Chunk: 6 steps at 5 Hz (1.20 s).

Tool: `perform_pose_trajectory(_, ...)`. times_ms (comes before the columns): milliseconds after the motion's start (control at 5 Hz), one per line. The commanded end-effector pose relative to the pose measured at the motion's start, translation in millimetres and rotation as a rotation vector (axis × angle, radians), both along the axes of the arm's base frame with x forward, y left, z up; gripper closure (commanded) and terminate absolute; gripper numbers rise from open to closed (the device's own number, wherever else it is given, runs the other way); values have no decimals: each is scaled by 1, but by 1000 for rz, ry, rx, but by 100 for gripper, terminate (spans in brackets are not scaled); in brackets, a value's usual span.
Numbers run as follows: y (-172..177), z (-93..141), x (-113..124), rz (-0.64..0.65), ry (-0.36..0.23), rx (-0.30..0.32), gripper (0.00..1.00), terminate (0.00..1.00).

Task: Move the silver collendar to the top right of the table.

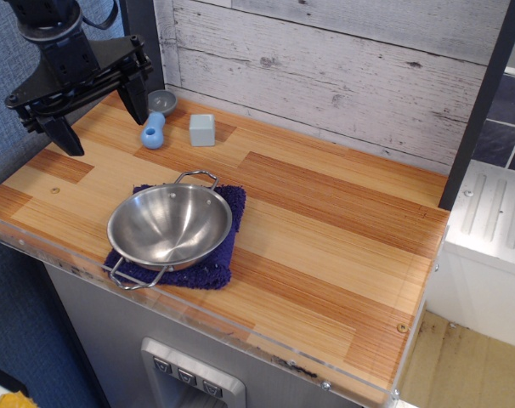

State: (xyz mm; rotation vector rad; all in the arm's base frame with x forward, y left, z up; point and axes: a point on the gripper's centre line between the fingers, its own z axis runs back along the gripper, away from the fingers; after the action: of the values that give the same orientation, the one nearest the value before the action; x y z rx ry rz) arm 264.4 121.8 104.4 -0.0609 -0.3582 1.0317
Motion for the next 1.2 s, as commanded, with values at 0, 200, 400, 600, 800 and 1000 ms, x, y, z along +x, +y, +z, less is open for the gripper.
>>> perform_pose_trajectory(0, 0, 0, 0, 0, 0, 0, 0, 0)
perform_pose_trajectory(200, 1, -10, -8, 22, 7, -102, 0, 0)
perform_pose_trajectory(400, 3, -18, -17, 22, 15, -185, 0, 0)
perform_pose_trajectory(600, 1, -21, -28, -8, 26, -245, 0, 0)
perform_pose_trajectory(800, -2, -30, -41, -43, 39, -291, 0, 0)
perform_pose_trajectory(1000, -6, -42, -50, -87, 52, -287, 0, 0)
